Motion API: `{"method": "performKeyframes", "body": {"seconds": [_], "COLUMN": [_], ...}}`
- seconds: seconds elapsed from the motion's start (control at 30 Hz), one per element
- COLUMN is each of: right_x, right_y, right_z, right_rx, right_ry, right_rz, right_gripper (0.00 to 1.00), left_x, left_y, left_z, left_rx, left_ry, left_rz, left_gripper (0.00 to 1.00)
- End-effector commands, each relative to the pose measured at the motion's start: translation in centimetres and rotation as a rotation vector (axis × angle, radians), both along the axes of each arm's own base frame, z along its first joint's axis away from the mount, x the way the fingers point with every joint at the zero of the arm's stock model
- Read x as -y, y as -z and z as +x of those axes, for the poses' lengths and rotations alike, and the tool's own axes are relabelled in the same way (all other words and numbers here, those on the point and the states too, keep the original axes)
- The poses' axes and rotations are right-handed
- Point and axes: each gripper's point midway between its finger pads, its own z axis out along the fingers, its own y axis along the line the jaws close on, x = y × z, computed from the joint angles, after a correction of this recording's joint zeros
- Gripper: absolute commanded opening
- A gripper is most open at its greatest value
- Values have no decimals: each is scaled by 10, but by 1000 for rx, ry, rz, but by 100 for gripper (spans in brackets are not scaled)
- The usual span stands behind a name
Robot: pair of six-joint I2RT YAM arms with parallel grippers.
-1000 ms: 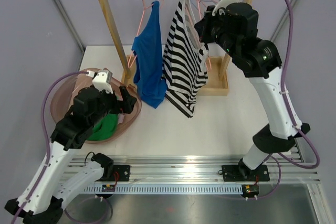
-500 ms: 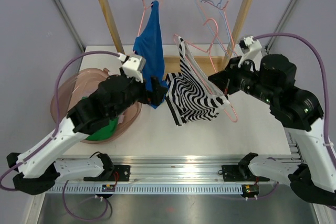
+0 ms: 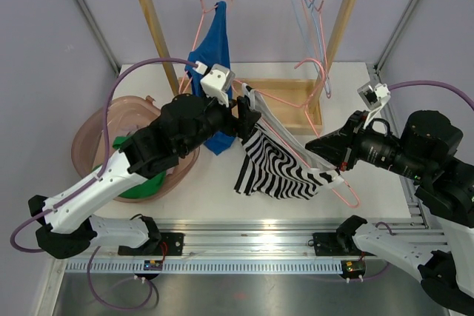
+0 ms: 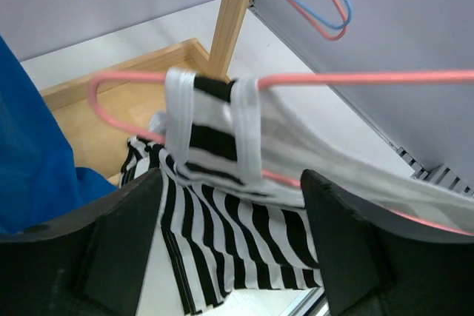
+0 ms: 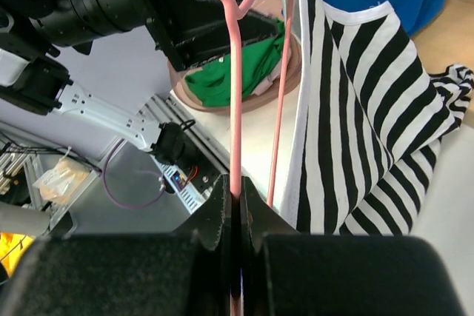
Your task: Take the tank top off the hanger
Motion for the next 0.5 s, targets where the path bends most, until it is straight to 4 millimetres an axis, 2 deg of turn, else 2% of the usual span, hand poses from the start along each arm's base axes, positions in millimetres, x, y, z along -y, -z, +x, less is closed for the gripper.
{"method": "performKeyframes", "body": {"seconds": [0.0, 0.03, 0.07, 0.13, 0.2, 0.3, 0.37, 0.47], "right_x": [-7, -7, -6, -5, -2, 5, 5, 4], "right_y": [-10, -11, -12, -14, -16, -13, -9, 0], "right_z": [-13, -15, -16, -21, -19, -13, -12, -14], "right_rx": [1, 4, 6, 14, 26, 38, 41, 44], "right_ry": [-77, -82, -85, -99, -77, -31, -32, -60], "right_rz": [36, 39, 41, 45, 39, 14, -2, -31], "right_gripper": [0, 0, 0, 0, 0, 0, 0, 0], "left_x": [9, 9, 8, 4, 0, -7, -12, -35], "left_y": [-37, -34, -30, -27, -21, -19, -18, -16], "left_z": [3, 6, 8, 14, 18, 20, 21, 30], "left_rx": [97, 96, 95, 97, 93, 93, 96, 88], "left_ry": [14, 0, -11, -48, -78, -108, -131, -258], "left_rz": [-73, -61, -44, -25, 2, 14, 20, 43], "left_gripper": [74, 70, 57, 42, 21, 2, 0, 0]}}
